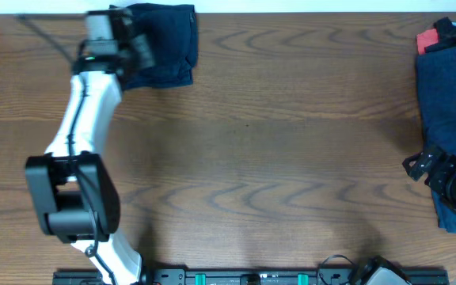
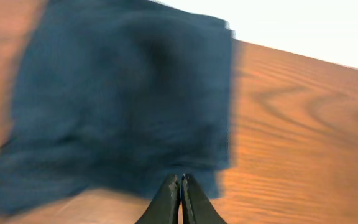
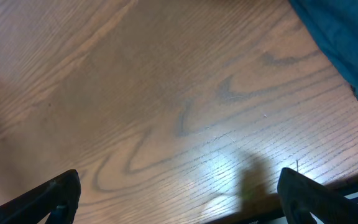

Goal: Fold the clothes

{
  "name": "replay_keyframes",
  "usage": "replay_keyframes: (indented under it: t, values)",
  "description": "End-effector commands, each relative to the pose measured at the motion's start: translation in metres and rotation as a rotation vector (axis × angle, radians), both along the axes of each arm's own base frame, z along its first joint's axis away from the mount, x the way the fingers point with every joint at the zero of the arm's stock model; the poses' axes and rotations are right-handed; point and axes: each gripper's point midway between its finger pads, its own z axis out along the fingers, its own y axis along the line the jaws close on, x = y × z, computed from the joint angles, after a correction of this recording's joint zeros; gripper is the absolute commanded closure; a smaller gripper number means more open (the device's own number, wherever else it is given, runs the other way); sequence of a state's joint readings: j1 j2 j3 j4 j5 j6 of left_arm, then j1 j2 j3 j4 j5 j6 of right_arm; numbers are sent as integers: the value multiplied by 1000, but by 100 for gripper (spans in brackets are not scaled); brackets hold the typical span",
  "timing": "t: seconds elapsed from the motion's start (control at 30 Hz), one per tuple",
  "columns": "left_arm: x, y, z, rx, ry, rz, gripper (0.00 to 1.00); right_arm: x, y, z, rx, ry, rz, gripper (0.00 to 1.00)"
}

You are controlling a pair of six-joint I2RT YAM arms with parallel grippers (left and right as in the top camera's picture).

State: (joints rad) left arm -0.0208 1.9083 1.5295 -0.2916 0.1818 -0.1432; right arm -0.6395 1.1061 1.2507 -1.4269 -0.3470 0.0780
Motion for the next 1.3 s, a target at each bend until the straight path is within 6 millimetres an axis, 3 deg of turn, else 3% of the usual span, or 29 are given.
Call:
replay_keyframes:
  t: [0.0,0.27,0.43,0.57,0.9,1.27]
  values:
    - [10,-45,-15,143,-60,-249,94,0,0,2,-5,-2,14,1]
    - [39,-75,-67,177,-103,-282,94,-3,2,1,3,9,14,1]
    - [45,-79,-110,174,-72,-291,94,-3,2,1,4,11,14,1]
    - [43,-82,-131,174,-42,-299,94,-3,2,1,4,11,14,1]
    - [51,-114,-131,166,-120,-345,94,-4,3,1,6,12,10,1]
    - [55,-102,-155,220,-103,-300,94,-4,3,1,8,15,10,1]
